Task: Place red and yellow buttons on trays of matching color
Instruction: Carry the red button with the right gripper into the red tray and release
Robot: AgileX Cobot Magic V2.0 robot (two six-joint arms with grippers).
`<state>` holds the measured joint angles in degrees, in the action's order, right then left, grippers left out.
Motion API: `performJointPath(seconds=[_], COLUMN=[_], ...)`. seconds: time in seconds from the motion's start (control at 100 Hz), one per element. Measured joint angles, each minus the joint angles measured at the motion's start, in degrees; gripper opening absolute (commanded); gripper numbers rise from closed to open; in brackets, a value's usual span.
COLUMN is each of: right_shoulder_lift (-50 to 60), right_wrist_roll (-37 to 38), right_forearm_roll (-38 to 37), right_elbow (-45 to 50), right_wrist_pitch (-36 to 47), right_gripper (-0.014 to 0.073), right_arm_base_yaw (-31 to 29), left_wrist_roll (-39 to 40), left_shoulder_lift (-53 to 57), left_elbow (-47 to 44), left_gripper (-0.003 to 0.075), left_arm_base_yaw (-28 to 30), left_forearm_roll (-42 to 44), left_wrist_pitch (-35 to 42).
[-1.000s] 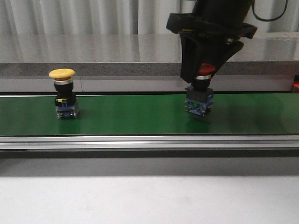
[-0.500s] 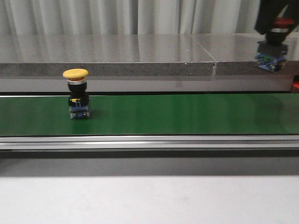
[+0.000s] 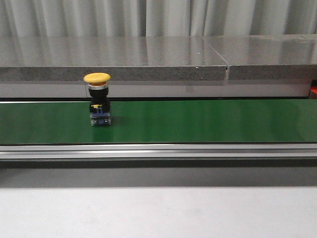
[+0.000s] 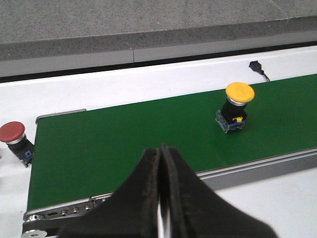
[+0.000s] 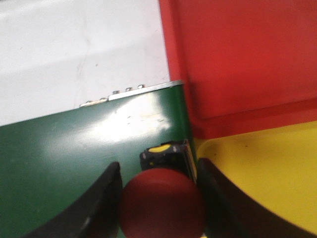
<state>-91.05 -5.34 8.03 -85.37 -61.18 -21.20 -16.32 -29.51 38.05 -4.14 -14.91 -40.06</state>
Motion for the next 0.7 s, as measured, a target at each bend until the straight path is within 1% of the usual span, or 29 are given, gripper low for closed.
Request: performJointPath(seconds=[0.12,0.24,0.49,0.7], right_shoulder_lift=[-1.7,-5.3,-10.6,-11.8], right_wrist_roll=[0.3,1.3,2.0,2.2], right_forearm_roll=[0.0,0.0,0.0,0.2], right_elbow=[0.0,0.0,0.1,0.1], right_wrist_pitch=[1.9,2.6,3.2,8.7], right_gripper=[-0.0001,-0.0001,-0.0001,-0.0001], right_arm_base_yaw=[-3.8,-5.9,-6.2,-6.2], left_wrist_roll=[0.0,0.0,0.0,0.0], left_shoulder_lift=[0.0,0.0,0.0,0.0], left_elbow=[0.0,0.0,0.0,0.0], left_gripper=[-0.0021,-0.0021,-0.0021,-0.0021], left_arm_base_yaw=[0.0,0.0,0.0,0.0], left_forearm_roll=[0.0,0.0,0.0,0.0], left_wrist_pitch=[0.0,0.0,0.0,0.0])
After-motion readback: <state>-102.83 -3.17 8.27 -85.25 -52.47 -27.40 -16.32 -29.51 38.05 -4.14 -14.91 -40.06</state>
